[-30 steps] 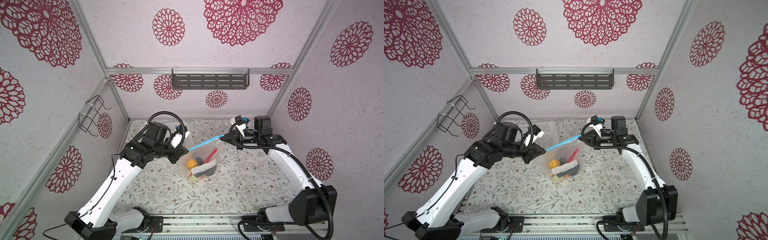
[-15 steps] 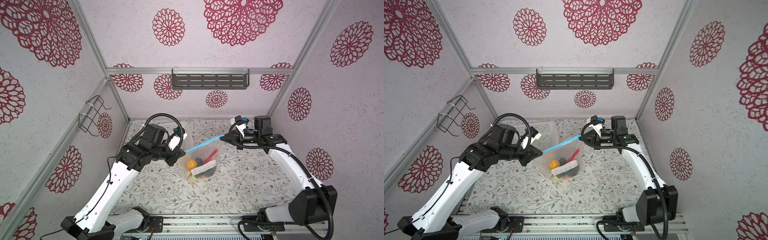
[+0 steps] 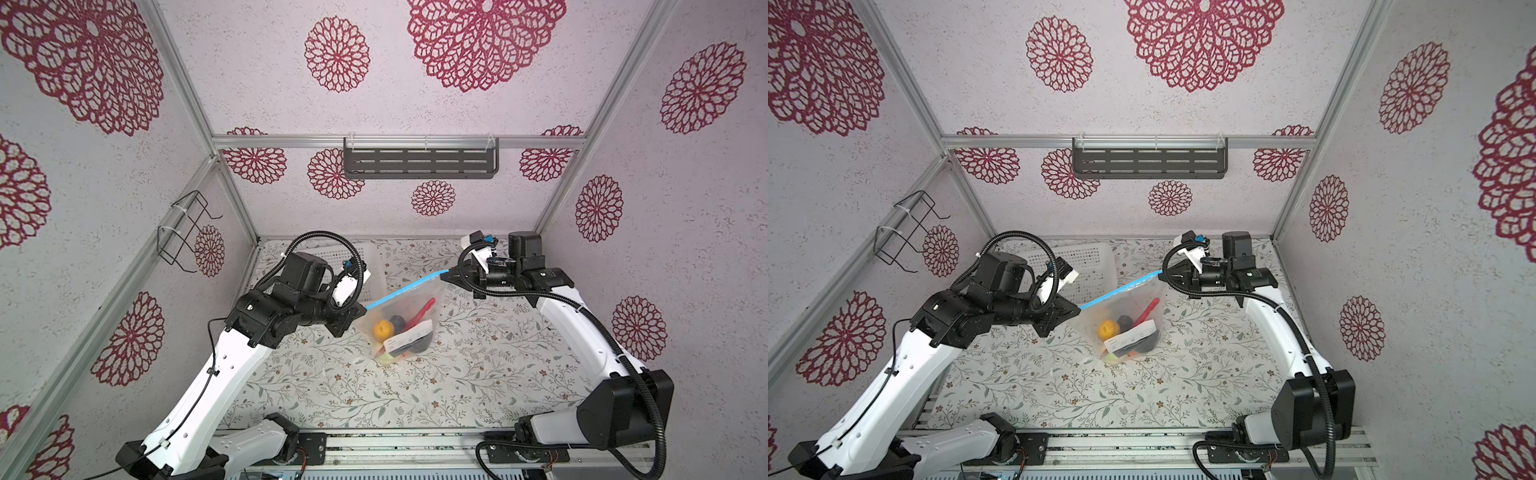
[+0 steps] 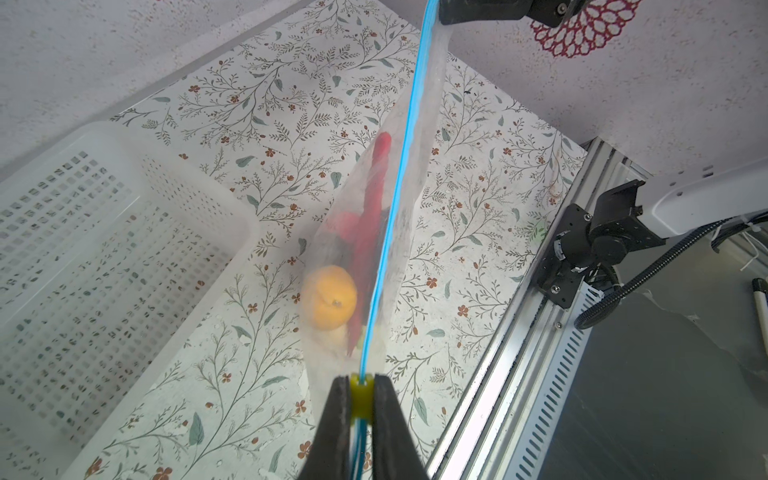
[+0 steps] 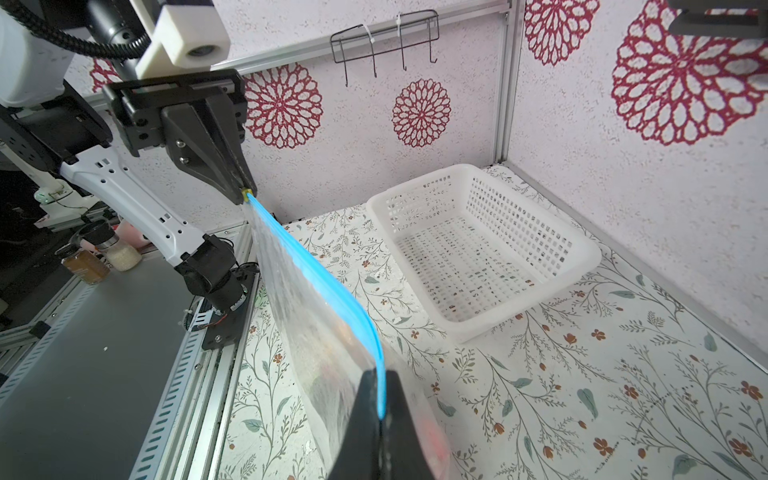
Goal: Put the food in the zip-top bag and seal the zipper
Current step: 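Slide the yellow slider along the blue zipper away from the right gripper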
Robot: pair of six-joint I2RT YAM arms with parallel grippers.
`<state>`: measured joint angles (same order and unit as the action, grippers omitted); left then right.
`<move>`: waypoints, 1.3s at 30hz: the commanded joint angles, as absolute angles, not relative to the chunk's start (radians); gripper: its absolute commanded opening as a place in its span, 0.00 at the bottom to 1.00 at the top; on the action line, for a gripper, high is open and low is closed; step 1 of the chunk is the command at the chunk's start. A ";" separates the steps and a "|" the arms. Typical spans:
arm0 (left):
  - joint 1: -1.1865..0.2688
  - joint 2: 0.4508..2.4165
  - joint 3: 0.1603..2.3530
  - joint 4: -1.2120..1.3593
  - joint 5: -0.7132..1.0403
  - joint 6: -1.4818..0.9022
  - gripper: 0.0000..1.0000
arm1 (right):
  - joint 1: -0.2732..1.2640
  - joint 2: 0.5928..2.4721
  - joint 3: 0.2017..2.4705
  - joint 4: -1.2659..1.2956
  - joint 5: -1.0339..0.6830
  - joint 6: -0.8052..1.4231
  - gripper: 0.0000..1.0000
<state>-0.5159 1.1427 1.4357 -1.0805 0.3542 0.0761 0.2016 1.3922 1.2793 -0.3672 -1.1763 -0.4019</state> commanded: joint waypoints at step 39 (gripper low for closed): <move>-0.499 1.110 1.462 -1.109 0.363 0.068 0.13 | 0.189 1.359 1.308 -0.325 -1.185 -0.434 0.52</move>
<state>-0.5087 1.0992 1.4307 -1.1282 0.3229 0.0586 0.1902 1.3991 1.2793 -0.3408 -1.1614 -0.4049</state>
